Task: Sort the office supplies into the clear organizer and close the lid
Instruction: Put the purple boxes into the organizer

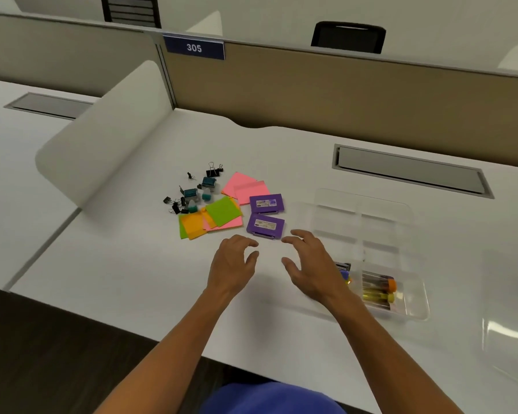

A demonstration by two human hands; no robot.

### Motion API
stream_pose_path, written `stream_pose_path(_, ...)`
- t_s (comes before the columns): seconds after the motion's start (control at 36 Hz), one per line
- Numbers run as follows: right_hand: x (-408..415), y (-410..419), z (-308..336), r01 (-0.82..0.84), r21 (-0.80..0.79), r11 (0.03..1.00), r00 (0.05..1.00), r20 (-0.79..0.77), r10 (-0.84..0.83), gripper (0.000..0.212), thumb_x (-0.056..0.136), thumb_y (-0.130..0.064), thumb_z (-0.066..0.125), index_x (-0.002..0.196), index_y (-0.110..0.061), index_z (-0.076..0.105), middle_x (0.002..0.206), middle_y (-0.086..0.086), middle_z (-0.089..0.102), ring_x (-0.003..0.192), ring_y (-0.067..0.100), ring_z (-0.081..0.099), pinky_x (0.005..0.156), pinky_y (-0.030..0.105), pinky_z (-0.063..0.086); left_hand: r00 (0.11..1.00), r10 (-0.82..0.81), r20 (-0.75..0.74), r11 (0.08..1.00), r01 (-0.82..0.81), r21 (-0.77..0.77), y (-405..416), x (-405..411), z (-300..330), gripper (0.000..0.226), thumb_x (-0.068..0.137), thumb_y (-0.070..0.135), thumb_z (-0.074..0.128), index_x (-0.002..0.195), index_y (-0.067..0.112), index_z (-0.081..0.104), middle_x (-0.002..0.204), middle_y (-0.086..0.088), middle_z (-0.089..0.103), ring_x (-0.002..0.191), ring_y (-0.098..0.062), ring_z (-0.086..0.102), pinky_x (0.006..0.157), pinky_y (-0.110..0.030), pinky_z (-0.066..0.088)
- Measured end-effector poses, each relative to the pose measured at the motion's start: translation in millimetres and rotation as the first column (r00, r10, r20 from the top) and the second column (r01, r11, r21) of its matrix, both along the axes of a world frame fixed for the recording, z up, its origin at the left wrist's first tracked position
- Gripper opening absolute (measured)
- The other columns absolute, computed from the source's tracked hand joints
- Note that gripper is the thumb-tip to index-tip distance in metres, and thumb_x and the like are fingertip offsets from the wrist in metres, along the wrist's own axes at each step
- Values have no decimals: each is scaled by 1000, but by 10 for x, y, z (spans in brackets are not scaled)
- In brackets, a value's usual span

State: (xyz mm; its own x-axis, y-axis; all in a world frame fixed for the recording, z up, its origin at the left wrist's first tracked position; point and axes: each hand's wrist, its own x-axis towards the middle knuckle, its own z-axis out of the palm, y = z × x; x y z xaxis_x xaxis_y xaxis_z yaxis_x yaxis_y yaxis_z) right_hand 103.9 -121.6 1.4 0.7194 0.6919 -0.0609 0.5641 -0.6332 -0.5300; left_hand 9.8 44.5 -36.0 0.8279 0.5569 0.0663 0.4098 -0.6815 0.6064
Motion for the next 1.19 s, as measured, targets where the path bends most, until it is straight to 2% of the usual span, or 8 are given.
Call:
stream_pose_path(0.14, -5, 187, -107, -7, -98, 995, 999, -43, 2, 62, 94, -44, 60, 148, -29, 35, 158, -3, 31, 142, 20, 33, 110, 39, 38, 1000, -18, -2, 1000, 18, -19, 118, 88, -39, 33, 91, 32, 64, 122, 24, 62, 133, 1, 58, 123, -15, 50, 101, -27, 41)
stream_pose_path(0.31, 29, 356, -197, -19, -186, 982, 999, -53, 10, 70, 93, -49, 58, 152, -29, 25, 160, -2, 25, 144, 23, 31, 111, 41, 36, 997, -72, 15, 995, 73, -69, 348, 276, -35, 40, 90, 31, 66, 127, 20, 57, 134, -1, 54, 125, -17, 48, 97, -33, 49)
stream_pose_path(0.42, 22, 427, -240, -12, -187, 982, 997, -79, -3, 72, 94, -48, 58, 153, -29, 22, 161, -2, 24, 144, 23, 30, 111, 42, 37, 995, -95, -22, 989, 92, -112, 503, 429, -63, 49, 88, 33, 68, 133, 19, 52, 136, -2, 49, 127, -18, 45, 92, -29, 48)
stream_pose_path(0.56, 21, 509, -275, 16, -211, 977, 996, -77, -33, 72, 94, -47, 58, 153, -29, 21, 161, -2, 22, 144, 23, 29, 111, 42, 35, 992, -124, 13, 979, 125, -161, 663, 655, -106, 51, 87, 30, 69, 132, 14, 52, 135, -7, 50, 125, -20, 48, 86, -23, 45)
stream_pose_path(0.78, 46, 649, -344, 39, -213, 976, 995, -82, -58, 72, 96, -44, 58, 154, -25, 20, 160, 1, 22, 144, 22, 26, 109, 37, 39, 985, -173, 26, 964, 174, -201, 843, 994, -198, 53, 88, 26, 69, 133, 8, 49, 134, -11, 50, 124, -22, 48, 93, -26, 42)
stream_pose_path(1.03, 165, 813, -400, 73, -162, 984, 995, -48, -82, 67, 96, -40, 59, 152, -23, 26, 156, 2, 30, 140, 21, 32, 109, 36, 38, 975, -224, 17, 963, 224, -154, 1019, 1273, -336, 52, 84, 25, 71, 130, 9, 51, 130, -12, 53, 117, -27, 51, 97, -38, 44)
stream_pose_path(1.19, 296, 953, -485, 85, -208, 974, 996, -2, -87, 70, 94, -38, 60, 152, -20, 26, 157, 5, 29, 142, 25, 31, 111, 40, 36, 957, -281, -75, 960, 282, -1, 1069, 1453, -420, 61, 86, 36, 69, 135, 10, 46, 138, -10, 50, 120, -31, 46, 101, -39, 38)
